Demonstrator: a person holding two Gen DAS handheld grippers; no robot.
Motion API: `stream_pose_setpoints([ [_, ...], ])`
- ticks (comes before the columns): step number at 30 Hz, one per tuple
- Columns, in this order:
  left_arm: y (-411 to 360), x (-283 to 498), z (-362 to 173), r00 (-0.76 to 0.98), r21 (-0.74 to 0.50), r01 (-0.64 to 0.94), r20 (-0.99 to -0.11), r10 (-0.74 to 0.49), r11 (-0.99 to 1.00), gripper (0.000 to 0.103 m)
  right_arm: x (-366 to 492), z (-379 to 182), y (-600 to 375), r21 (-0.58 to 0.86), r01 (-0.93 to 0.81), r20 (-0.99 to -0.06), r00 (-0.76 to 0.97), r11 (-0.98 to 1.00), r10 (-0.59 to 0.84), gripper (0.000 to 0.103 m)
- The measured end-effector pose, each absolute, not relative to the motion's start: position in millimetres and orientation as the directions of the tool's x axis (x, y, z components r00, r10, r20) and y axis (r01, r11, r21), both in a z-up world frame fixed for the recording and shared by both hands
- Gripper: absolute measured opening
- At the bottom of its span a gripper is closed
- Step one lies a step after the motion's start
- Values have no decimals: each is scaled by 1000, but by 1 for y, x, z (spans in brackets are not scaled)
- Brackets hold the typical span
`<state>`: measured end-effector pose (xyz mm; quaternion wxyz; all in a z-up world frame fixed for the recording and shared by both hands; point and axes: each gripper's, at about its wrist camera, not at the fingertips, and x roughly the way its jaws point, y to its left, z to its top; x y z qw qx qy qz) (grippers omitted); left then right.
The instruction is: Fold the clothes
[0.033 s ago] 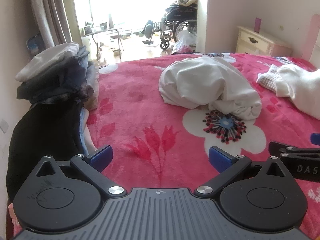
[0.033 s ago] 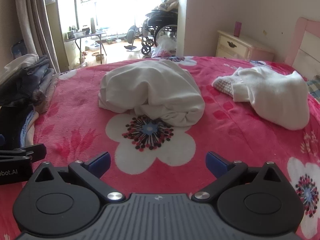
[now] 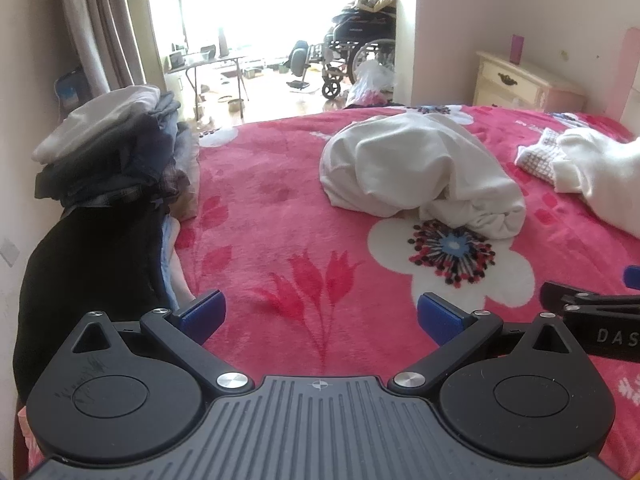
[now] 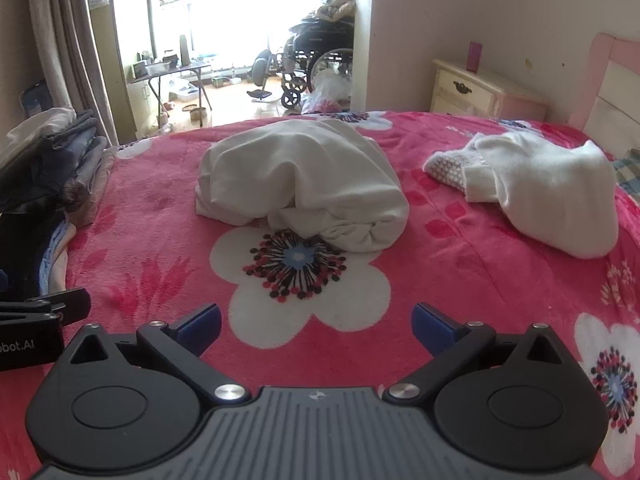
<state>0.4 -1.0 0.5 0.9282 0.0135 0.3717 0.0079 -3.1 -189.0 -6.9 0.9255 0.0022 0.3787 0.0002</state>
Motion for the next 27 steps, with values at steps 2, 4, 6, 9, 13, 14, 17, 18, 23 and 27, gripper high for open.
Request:
stream_pose_setpoints([
  [2,-4,0,1,726,44,-3,-687,33,999,103,-3,-7,-189,-3,4,-701,713,1000,-4,103],
  [4,-4,1,0,725,43,-4,-688,33,999,103,-4,-8,-189,-9,6,-700,714,1000,-11,103],
  [6,1,5,-6,717,39,-6,-696,32,999,103,-4,-8,-188,-16,8,-700,714,1000,-17,103],
  [9,6,4,-7,710,9,-2,-704,8,1000,103,-4,-9,-189,-21,11,-701,713,1000,-22,103],
  [13,7,3,-9,701,-19,-1,-713,-12,1000,103,-1,-12,-190,-19,13,-703,710,1000,-23,103],
  [14,8,3,-9,699,-27,2,-715,-20,1000,103,-1,-12,-190,-20,15,-703,711,1000,-25,103],
  [17,9,2,-10,695,-27,2,-718,-21,1000,103,-2,-12,-190,-20,17,-701,712,1000,-26,103],
  [18,9,2,-10,690,-25,0,-724,-18,1000,103,-3,-12,-190,-20,18,-700,714,1000,-27,103],
  [23,10,1,-8,700,-21,-29,-714,5,999,103,-4,-11,-190,-20,16,-699,715,1000,-25,103],
  [27,10,-1,-7,711,-34,-41,-703,5,999,103,-4,-11,-190,-22,17,-701,712,1000,-28,103],
])
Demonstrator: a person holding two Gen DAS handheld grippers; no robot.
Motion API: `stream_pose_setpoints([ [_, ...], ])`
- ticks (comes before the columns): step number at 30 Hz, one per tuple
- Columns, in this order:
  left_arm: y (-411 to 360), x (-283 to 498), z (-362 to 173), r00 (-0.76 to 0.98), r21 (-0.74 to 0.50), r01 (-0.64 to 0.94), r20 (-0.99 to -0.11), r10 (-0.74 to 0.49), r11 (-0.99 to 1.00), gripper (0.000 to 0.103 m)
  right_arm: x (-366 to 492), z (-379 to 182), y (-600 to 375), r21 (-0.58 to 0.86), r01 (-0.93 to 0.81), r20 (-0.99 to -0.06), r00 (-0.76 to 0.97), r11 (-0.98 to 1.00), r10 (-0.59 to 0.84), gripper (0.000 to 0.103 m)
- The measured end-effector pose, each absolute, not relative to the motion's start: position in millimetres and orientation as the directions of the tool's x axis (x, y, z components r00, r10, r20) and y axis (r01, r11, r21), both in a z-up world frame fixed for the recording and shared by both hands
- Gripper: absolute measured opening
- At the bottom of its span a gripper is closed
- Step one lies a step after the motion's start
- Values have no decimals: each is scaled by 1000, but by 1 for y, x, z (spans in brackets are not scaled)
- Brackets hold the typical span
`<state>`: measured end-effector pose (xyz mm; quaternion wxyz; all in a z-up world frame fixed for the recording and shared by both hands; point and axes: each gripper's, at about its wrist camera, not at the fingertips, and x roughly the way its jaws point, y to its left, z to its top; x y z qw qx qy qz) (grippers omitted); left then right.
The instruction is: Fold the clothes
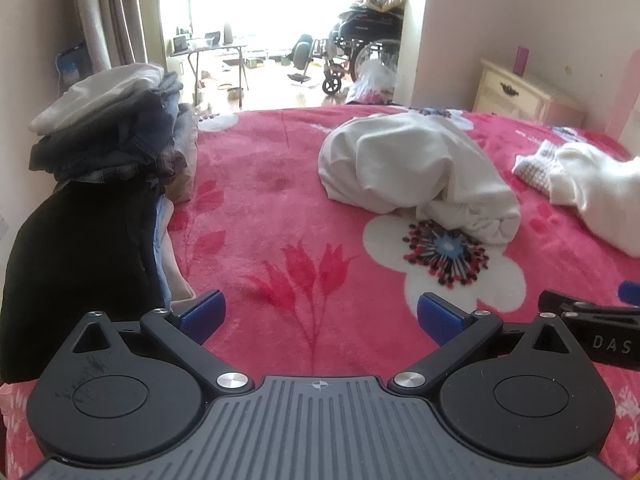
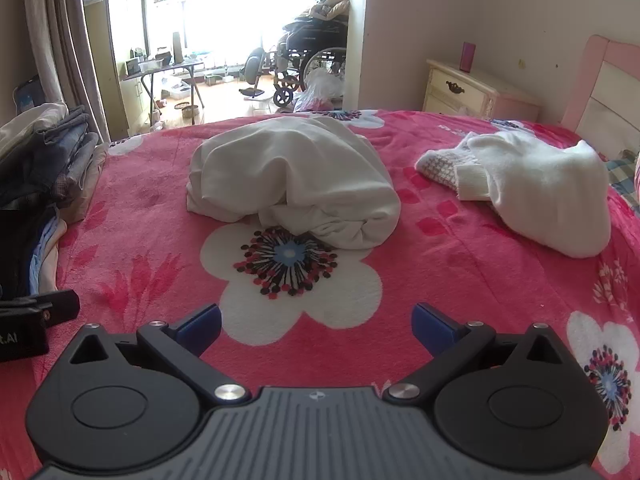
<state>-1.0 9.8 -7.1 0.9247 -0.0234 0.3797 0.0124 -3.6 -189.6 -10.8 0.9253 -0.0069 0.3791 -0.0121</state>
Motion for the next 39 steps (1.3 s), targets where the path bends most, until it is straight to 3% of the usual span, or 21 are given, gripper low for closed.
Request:
stream_pose_setpoints([
  [5,9,3,-10,683,-25,-65,-730,26,998,103,-3,-12,-190,-22,22,-703,710,1000,-31,103],
  [18,7,-5,-7,732,10,-82,-679,67,997,103,-5,-12,-190,-24,22,-700,714,999,-32,103],
  [25,19,4,-14,666,-48,-157,-742,70,987,103,-5,-10,-189,-29,19,-695,719,999,-34,103],
  [39,16,1,-14,680,-1,-150,-726,103,989,103,-8,-11,-185,-35,10,-699,714,999,-32,103],
])
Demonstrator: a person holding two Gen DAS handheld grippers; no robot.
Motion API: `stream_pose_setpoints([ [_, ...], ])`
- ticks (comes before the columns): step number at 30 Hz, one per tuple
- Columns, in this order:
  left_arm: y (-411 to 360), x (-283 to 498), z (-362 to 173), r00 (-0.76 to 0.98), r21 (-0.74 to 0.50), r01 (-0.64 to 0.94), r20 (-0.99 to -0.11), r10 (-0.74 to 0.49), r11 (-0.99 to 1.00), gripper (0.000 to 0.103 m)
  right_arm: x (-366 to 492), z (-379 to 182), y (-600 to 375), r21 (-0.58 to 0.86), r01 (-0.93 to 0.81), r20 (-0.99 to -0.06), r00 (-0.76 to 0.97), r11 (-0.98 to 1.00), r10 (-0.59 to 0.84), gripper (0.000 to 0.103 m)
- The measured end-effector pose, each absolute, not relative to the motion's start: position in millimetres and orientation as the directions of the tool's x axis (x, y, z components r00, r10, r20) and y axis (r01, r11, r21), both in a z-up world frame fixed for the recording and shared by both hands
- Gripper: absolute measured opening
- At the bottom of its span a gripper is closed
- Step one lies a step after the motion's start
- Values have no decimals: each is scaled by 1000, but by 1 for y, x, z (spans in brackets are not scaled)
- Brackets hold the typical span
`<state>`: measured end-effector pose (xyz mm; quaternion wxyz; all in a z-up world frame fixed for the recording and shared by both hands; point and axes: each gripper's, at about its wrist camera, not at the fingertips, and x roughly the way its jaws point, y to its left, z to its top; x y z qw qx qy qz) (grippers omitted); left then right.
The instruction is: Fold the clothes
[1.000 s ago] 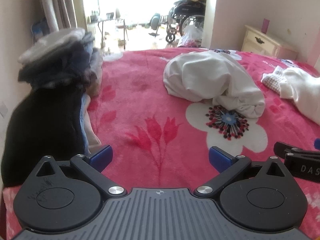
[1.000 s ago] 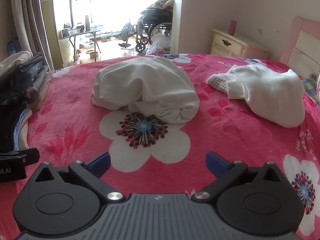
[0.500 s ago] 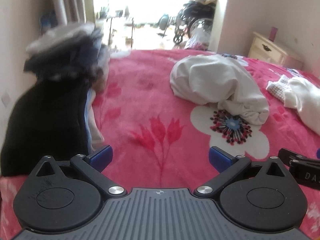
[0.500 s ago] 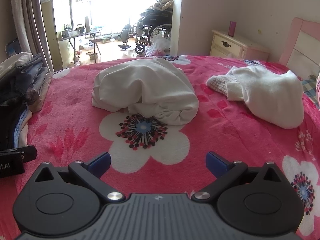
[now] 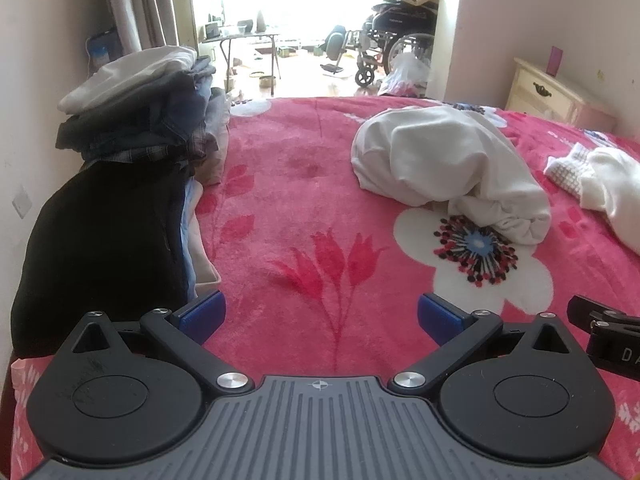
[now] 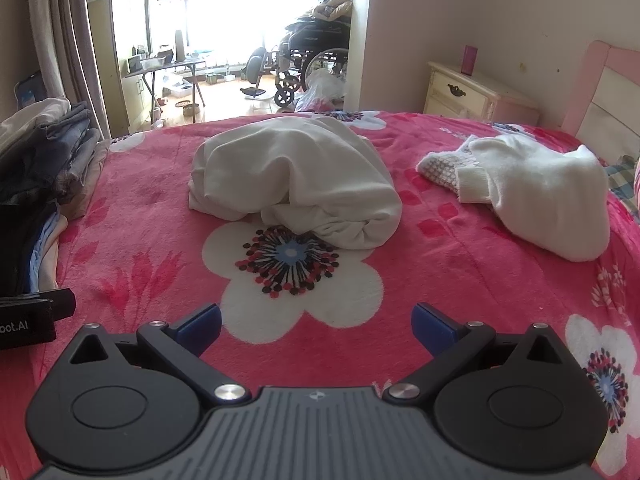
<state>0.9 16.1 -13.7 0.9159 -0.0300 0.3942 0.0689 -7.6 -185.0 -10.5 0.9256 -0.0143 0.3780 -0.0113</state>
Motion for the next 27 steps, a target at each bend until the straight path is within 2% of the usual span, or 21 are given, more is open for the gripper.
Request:
stream_pose_setpoints([
  [27,12,4,-20,674,21,-142,-730,112,990,103,-3,-15,-188,-37,26,-704,708,999,-44,103],
])
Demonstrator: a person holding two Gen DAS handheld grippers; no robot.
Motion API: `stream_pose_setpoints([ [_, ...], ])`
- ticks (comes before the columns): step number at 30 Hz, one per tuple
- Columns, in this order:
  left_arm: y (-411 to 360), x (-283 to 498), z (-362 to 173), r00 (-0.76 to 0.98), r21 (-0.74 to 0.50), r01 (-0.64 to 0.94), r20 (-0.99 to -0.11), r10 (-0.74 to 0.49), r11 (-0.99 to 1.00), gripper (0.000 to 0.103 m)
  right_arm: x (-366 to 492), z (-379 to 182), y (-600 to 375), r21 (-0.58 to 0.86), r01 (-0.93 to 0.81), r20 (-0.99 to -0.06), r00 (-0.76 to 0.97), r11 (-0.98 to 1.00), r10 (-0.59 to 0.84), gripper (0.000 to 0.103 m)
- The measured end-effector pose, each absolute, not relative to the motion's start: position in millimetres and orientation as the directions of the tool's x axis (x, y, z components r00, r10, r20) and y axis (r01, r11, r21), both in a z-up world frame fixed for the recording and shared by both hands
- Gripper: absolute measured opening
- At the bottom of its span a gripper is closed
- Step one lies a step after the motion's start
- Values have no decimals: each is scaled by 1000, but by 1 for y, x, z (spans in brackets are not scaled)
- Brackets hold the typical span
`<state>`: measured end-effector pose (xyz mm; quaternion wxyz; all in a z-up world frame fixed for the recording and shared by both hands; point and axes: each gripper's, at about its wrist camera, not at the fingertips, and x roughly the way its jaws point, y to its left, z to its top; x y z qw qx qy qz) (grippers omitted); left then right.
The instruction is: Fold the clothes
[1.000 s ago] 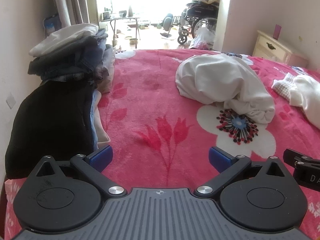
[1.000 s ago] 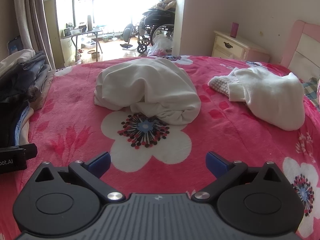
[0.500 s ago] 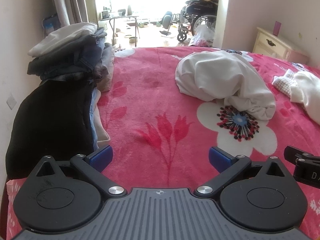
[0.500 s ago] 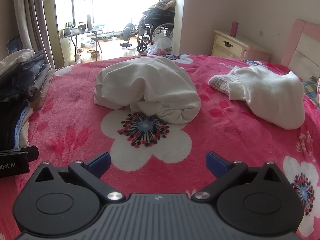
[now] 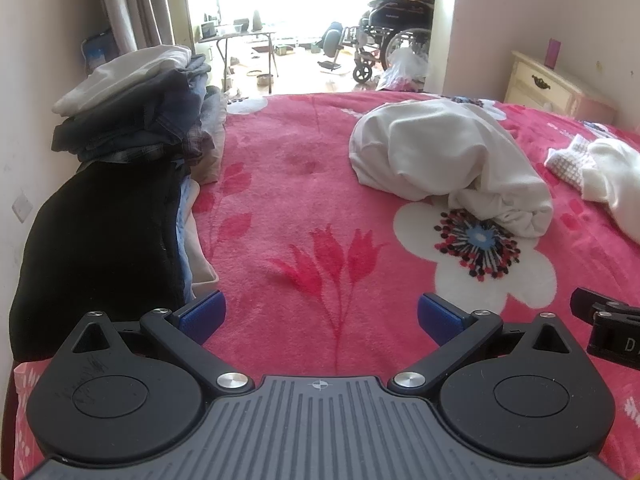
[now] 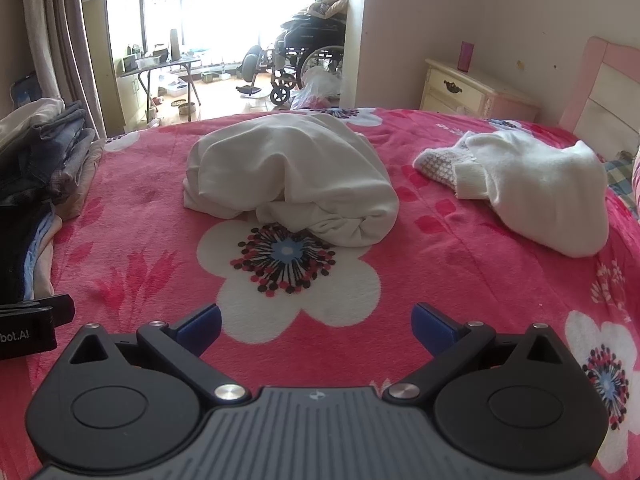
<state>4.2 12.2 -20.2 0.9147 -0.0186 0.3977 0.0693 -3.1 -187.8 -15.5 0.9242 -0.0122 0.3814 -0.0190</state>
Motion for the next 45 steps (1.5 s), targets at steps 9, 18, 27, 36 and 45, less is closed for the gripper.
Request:
stream_pose_setpoints([
  [9,11,15,-31,682,12,-117,-726,89,993,103,9,-31,-191,-39,41,-728,683,998,-56,103],
  [18,15,54,-45,696,-36,-140,-714,73,990,103,31,-49,-208,38,47,-722,692,998,-5,103],
  [27,33,143,-64,762,-109,-57,-648,-27,992,103,100,-43,-229,40,-90,-557,825,995,97,103],
  [36,31,262,-81,767,-154,33,-629,-124,987,92,262,-42,-232,124,-192,-533,815,974,228,97],
  [45,12,283,-127,668,-142,85,-726,-162,986,32,348,-102,-197,148,-176,-716,660,973,228,48],
])
